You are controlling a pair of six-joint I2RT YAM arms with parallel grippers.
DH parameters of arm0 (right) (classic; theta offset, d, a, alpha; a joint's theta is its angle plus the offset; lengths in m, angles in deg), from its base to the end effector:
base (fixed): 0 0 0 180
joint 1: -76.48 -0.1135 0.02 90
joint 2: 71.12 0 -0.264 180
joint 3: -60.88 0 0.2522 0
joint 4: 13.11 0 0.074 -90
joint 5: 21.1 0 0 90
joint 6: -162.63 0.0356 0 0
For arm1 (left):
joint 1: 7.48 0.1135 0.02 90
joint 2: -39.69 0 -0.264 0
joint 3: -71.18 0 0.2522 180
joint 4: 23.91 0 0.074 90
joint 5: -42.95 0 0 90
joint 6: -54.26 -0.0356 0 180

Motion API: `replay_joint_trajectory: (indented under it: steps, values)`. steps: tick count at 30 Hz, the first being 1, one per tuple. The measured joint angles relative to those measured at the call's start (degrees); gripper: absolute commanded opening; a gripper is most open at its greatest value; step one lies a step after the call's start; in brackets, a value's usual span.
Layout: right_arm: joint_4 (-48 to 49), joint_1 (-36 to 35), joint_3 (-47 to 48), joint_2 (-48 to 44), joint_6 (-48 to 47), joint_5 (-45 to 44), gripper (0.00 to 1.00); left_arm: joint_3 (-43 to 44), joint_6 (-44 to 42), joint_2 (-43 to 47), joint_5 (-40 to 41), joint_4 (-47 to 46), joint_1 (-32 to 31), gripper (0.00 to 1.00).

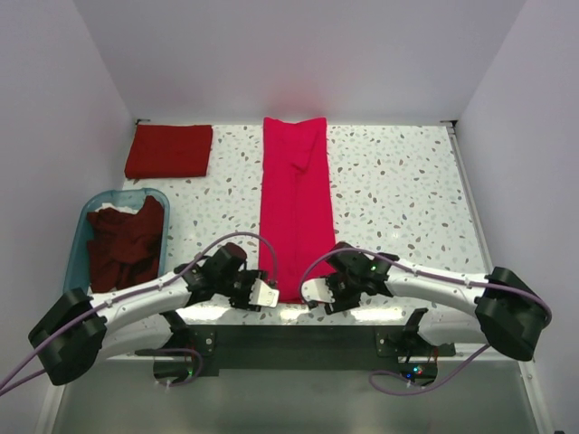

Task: Fold and stack the t-shirts
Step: Fold the tshirt

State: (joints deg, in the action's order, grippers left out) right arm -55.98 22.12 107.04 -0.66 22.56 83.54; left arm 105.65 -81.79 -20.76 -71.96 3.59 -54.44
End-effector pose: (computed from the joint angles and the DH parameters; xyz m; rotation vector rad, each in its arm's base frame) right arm 0.1113 0.1707 0.1586 -2.2011 1.6168 0.3711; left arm 0.1117 -0.1416 0.1473 1.9050 1.5607 -0.5489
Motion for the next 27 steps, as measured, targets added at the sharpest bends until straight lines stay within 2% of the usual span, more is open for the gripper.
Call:
replay_joint_trajectory:
  steps: [4, 7, 10, 13, 14, 15, 18, 23, 27]
  values:
    - [1.03, -0.11, 0.0, 0.46, -0.13, -0.5, 0.42, -0.17, -0.55, -1.38, -0.07, -1.79, 0.0, 0.5]
    - [2.14, -0.2, -0.07, 0.85, -0.02, -0.92, 0.28, -0.17, -0.7, -2.47, -0.07, -3.43, 0.0, 0.39]
    - [3.5, -0.39, -0.24, 1.18, 0.15, -1.73, 0.18, -0.17, -1.14, -3.34, -0.02, -4.5, 0.0, 0.29]
    - [4.98, -0.37, -0.79, 0.79, 0.5, -2.19, 0.01, -0.17, -1.95, -3.41, 0.11, -4.46, 0.0, 0.18]
    - [5.2, -0.37, -1.03, 0.5, 0.61, -2.23, 0.0, -0.17, -2.4, -3.28, 0.04, -4.37, 0.0, 0.15]
    - [5.35, -0.39, -1.2, 0.22, 0.76, -2.25, 0.0, -0.17, -2.64, -2.99, -0.07, -4.15, 0.0, 0.08]
    - [4.76, -1.31, -1.88, -1.57, 1.4, -2.19, 0.0, 0.07, -2.95, -1.11, -0.55, -1.86, -0.87, 0.0]
    - [0.46, -5.18, -1.46, -7.39, 5.4, -0.74, 0.0, 2.34, -1.42, 2.8, -3.04, 4.92, -4.13, 0.0]
    - [-1.77, -4.96, 0.48, -10.03, 7.45, -0.15, 0.0, 5.66, 0.48, 6.05, -4.35, 9.11, -3.85, 0.0]
